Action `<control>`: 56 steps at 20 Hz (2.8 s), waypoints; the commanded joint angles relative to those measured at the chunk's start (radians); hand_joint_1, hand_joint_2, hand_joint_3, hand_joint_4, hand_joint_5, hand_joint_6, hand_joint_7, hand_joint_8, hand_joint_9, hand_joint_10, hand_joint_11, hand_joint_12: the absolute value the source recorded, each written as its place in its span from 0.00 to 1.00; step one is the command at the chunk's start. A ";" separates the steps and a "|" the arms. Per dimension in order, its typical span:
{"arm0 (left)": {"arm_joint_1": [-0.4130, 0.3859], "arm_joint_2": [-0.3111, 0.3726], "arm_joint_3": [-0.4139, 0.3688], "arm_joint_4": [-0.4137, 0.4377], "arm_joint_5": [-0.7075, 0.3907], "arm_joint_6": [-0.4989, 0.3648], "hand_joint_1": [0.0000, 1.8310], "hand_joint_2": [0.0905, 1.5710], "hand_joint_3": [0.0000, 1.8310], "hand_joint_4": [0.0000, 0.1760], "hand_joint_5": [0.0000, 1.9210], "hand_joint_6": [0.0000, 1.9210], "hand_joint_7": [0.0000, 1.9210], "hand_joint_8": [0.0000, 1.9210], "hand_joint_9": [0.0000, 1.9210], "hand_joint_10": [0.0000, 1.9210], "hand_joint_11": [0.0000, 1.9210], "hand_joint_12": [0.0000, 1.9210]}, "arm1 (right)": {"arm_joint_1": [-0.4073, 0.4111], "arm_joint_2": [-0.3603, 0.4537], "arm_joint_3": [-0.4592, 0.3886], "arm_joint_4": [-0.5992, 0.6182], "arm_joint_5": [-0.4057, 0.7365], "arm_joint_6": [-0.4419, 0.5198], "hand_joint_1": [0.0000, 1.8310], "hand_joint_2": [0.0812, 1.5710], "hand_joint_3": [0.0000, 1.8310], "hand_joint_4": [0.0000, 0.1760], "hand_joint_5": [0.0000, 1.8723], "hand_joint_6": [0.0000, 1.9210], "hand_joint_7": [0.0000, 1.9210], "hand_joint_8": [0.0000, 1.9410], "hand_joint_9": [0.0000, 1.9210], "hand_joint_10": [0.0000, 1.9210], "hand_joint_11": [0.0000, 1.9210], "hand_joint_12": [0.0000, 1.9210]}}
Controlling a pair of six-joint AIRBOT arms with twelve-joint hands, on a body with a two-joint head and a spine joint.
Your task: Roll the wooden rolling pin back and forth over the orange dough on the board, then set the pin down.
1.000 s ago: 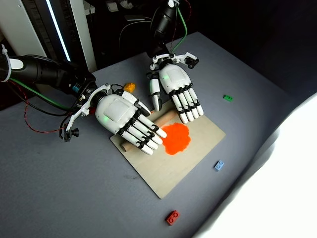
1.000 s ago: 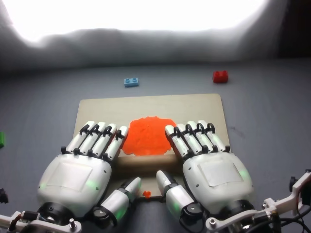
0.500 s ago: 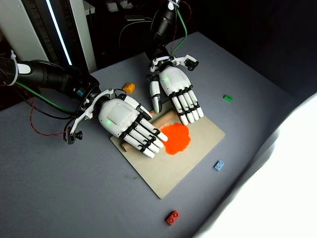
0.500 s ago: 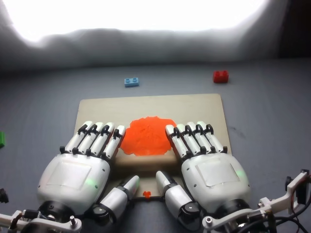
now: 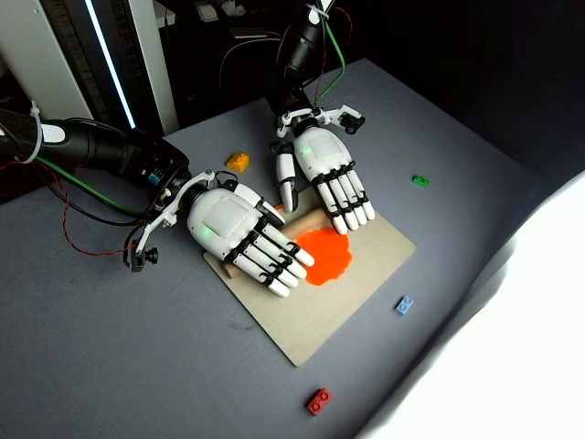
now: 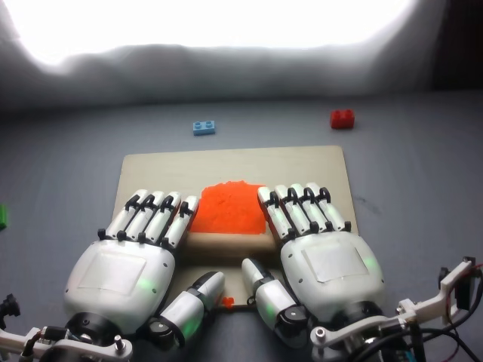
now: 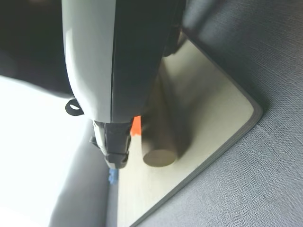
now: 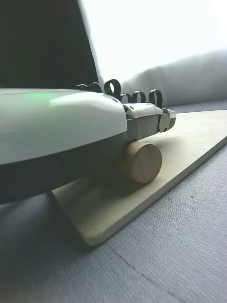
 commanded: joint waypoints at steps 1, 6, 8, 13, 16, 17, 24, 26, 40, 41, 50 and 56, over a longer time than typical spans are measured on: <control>-0.006 -0.004 0.005 0.052 -0.095 0.004 0.00 0.88 0.00 0.00 0.00 0.00 0.00 0.00 0.00 0.00 0.00 0.00 | 0.008 0.000 0.001 -0.088 0.080 -0.002 0.00 0.90 0.00 0.00 0.00 0.00 0.00 0.00 0.00 0.00 0.00 0.00; -0.011 -0.008 0.015 0.034 -0.093 0.004 0.00 0.87 0.00 0.00 0.00 0.00 0.00 0.00 0.00 0.00 0.00 0.00 | 0.015 -0.003 0.006 -0.088 0.081 -0.002 0.00 0.89 0.00 0.00 0.00 0.00 0.00 0.00 0.00 0.00 0.00 0.00; -0.015 -0.010 0.021 0.033 -0.088 0.004 0.00 0.87 0.00 0.00 0.00 0.00 0.00 0.00 0.00 0.00 0.00 0.00 | 0.017 -0.003 0.010 -0.088 0.081 -0.001 0.00 0.90 0.00 0.00 0.00 0.00 0.00 0.00 0.00 0.00 0.00 0.00; -0.027 -0.016 0.036 0.022 -0.078 -0.004 0.00 0.87 0.00 0.00 0.00 0.00 0.00 0.00 0.00 0.00 0.00 0.00 | 0.019 -0.003 0.018 -0.088 0.078 0.003 0.00 0.91 0.00 0.00 0.00 0.00 0.00 0.00 0.00 0.00 0.00 0.00; -0.037 -0.020 0.046 0.015 -0.072 -0.005 0.00 0.87 0.00 0.00 0.00 0.00 0.00 0.00 0.00 0.00 0.00 0.00 | 0.020 -0.003 0.022 -0.088 0.074 0.005 0.00 0.92 0.01 0.00 0.00 0.00 0.00 0.00 0.00 0.00 0.00 0.00; -0.040 -0.021 0.049 0.015 -0.067 -0.005 0.00 0.87 0.00 0.00 0.00 0.00 0.00 0.00 0.00 0.00 0.00 0.00 | 0.020 -0.002 0.022 -0.088 0.074 0.006 0.00 0.92 0.01 0.00 0.00 0.00 0.00 0.00 0.00 0.00 0.00 0.00; -0.069 -0.029 0.058 -0.005 -0.061 -0.006 0.00 0.88 0.00 0.00 0.00 0.00 0.00 0.00 0.00 0.00 0.00 0.00 | 0.022 -0.002 0.029 -0.088 0.070 0.009 0.00 0.92 0.01 0.00 0.00 0.00 0.00 0.00 0.00 0.00 0.00 0.00; -0.076 -0.030 0.060 -0.005 -0.049 -0.005 0.00 0.88 0.00 0.00 0.00 0.00 0.00 0.00 0.00 0.00 0.00 0.00 | 0.022 -0.002 0.031 -0.088 0.069 0.010 0.00 0.92 0.00 0.00 0.00 0.00 0.00 0.00 0.00 0.00 0.00 0.00; -0.098 -0.027 0.074 -0.061 -0.033 0.003 0.00 0.87 0.00 0.00 0.00 0.00 0.00 0.00 0.00 0.00 0.00 0.00 | 0.028 0.001 0.050 -0.088 0.061 0.022 0.00 0.92 0.00 0.00 0.00 0.00 0.00 0.00 0.00 0.00 0.00 0.00; -0.099 -0.028 0.076 -0.063 -0.033 0.003 0.00 0.87 0.00 0.00 0.00 0.00 0.00 0.00 0.00 0.00 0.00 0.00 | 0.029 0.001 0.051 -0.088 0.061 0.023 0.00 0.92 0.00 0.00 0.00 0.00 0.00 0.00 0.00 0.00 0.00 0.00; -0.122 -0.027 0.111 -0.085 -0.014 -0.007 0.00 0.86 0.00 0.00 0.00 0.00 0.00 0.00 0.00 0.00 0.00 0.00 | 0.035 0.002 0.070 -0.088 0.054 0.031 0.00 0.92 0.00 0.00 0.00 0.00 0.00 0.00 0.00 0.00 0.00 0.00; -0.126 -0.027 0.122 -0.086 0.000 -0.008 0.00 0.86 0.00 0.00 0.00 0.00 0.00 0.00 0.00 0.00 0.00 0.00 | 0.038 0.002 0.078 -0.088 0.049 0.036 0.00 0.92 0.00 0.00 0.00 0.00 0.00 0.00 0.00 0.00 0.00 0.00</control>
